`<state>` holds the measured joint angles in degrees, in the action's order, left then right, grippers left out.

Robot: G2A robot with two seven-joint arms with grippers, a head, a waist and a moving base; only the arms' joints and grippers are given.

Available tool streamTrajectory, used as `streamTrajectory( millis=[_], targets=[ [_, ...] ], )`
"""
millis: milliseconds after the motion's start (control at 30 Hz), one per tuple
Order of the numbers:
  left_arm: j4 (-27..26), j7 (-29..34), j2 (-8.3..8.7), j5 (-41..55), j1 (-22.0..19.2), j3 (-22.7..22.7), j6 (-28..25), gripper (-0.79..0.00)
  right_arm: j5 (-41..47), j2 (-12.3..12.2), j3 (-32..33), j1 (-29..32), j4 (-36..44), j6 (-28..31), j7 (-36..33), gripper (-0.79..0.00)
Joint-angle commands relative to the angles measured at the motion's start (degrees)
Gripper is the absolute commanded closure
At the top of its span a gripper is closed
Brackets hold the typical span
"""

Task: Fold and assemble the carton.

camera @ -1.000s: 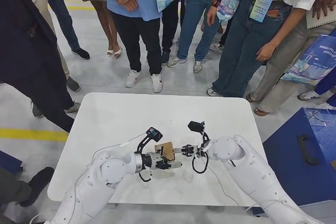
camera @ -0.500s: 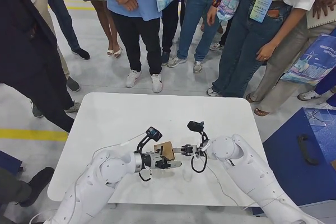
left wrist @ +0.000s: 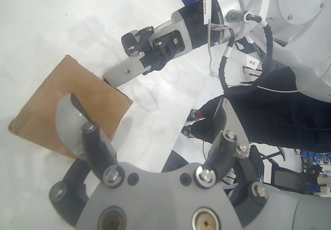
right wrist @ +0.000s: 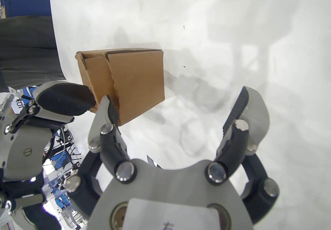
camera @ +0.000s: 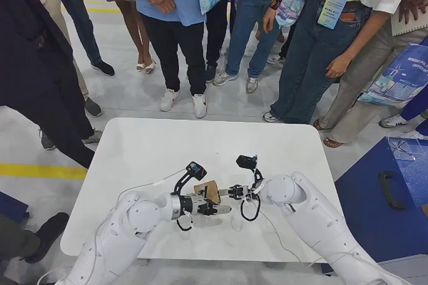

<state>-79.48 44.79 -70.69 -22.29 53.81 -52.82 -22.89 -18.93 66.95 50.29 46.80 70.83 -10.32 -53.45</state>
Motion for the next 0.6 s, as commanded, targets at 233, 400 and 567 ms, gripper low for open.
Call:
streamTrajectory(
  millis=[233, 400, 567],
  targets=[
    [1.0, 0.5, -0.23, -0.1, -0.9, 0.8, 0.6, -0.785, 2.3, 0.4, 1.4, -1.1, -1.0, -0.6, 0.7, -0.785],
    [0.7, 0.3, -0.18, -0.2, -0.9, 0.6, 0.5, -0.785, 3.6, 0.0, 3.1, -0.2, 2.1, -0.1, -1.2, -0.785],
    [-0.2, -0.1, 0.10, 0.0, -0.4, -0.3, 0.2, -0.785, -0.3, 0.4, 0.6, -0.1, 2.2, -1.3, -1.1, -0.785]
  ],
)
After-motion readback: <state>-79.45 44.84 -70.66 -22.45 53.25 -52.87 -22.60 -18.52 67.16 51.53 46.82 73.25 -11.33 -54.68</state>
